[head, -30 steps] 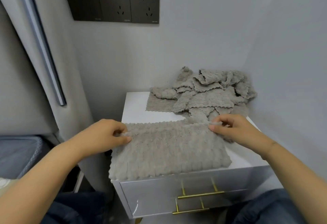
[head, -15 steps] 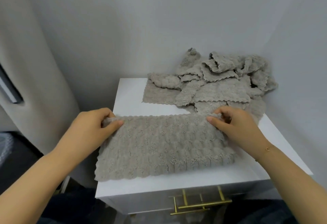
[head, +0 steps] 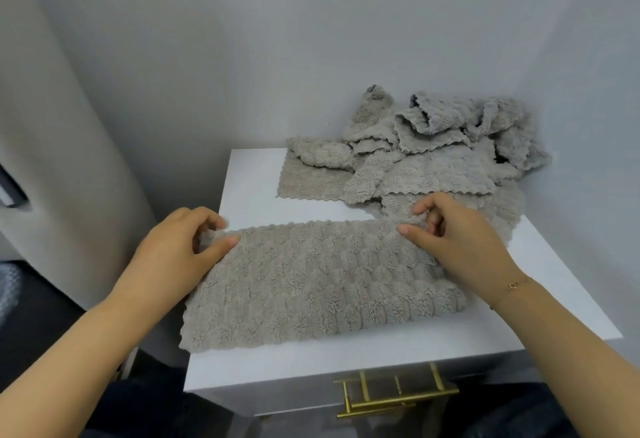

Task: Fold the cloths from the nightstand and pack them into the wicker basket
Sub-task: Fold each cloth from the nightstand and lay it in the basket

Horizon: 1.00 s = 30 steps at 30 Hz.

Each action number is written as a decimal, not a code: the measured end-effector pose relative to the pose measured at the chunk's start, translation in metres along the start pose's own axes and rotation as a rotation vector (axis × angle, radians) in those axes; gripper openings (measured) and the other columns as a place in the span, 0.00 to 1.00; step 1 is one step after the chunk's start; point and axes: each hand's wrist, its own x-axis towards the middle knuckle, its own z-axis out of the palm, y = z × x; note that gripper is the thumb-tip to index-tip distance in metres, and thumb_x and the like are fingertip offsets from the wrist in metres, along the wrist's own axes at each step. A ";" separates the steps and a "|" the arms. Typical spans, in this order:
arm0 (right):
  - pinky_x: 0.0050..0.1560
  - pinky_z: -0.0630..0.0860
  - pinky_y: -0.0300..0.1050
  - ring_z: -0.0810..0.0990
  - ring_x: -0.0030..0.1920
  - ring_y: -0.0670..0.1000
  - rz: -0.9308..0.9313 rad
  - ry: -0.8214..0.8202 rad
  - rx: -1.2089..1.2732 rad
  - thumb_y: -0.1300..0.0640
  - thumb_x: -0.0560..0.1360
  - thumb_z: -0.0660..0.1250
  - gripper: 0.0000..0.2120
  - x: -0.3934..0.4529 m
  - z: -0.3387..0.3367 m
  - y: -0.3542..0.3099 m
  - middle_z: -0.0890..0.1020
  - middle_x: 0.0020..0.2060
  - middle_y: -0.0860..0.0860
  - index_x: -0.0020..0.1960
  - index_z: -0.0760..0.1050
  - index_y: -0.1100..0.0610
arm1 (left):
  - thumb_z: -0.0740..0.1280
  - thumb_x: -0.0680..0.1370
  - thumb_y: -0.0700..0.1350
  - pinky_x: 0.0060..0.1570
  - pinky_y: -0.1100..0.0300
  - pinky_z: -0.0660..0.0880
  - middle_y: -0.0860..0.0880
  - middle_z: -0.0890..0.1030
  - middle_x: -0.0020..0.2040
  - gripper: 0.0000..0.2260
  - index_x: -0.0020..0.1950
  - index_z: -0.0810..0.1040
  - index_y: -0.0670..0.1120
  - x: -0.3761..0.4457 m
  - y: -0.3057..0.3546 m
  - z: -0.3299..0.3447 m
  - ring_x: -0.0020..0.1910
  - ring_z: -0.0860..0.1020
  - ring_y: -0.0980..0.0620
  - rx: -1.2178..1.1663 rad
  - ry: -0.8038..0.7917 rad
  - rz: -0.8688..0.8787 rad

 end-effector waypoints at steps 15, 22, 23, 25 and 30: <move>0.31 0.69 0.38 0.71 0.29 0.50 0.204 -0.108 0.632 0.57 0.71 0.74 0.13 -0.006 -0.019 -0.009 0.74 0.33 0.59 0.46 0.76 0.66 | 0.69 0.76 0.51 0.44 0.66 0.71 0.58 0.79 0.48 0.05 0.52 0.78 0.56 -0.002 0.002 -0.011 0.48 0.77 0.59 -0.228 -0.148 -0.029; 0.41 0.78 0.33 0.83 0.37 0.45 0.251 0.028 0.973 0.55 0.57 0.77 0.16 -0.008 -0.038 -0.017 0.84 0.35 0.50 0.41 0.77 0.57 | 0.68 0.78 0.41 0.47 0.64 0.76 0.54 0.83 0.45 0.08 0.44 0.82 0.53 -0.002 0.010 -0.025 0.44 0.81 0.56 -0.484 -0.145 -0.032; 0.41 0.78 0.33 0.83 0.37 0.45 0.238 0.070 0.964 0.54 0.56 0.77 0.17 -0.008 -0.039 -0.016 0.84 0.35 0.50 0.41 0.78 0.57 | 0.68 0.78 0.41 0.46 0.67 0.75 0.54 0.83 0.45 0.09 0.43 0.82 0.53 -0.003 0.011 -0.026 0.43 0.80 0.57 -0.486 -0.127 -0.024; 0.42 0.79 0.33 0.82 0.38 0.48 0.217 0.111 0.909 0.55 0.58 0.78 0.16 -0.010 -0.039 -0.014 0.83 0.35 0.51 0.43 0.79 0.57 | 0.67 0.78 0.40 0.45 0.67 0.74 0.55 0.82 0.46 0.07 0.45 0.82 0.52 -0.005 0.015 -0.029 0.44 0.79 0.59 -0.477 -0.089 -0.009; 0.45 0.78 0.32 0.78 0.41 0.48 0.128 0.116 0.606 0.59 0.69 0.75 0.10 -0.013 -0.041 -0.015 0.83 0.37 0.53 0.48 0.84 0.47 | 0.70 0.76 0.44 0.47 0.60 0.76 0.54 0.84 0.44 0.05 0.42 0.83 0.54 -0.019 0.025 -0.043 0.43 0.81 0.55 -0.536 -0.158 -0.018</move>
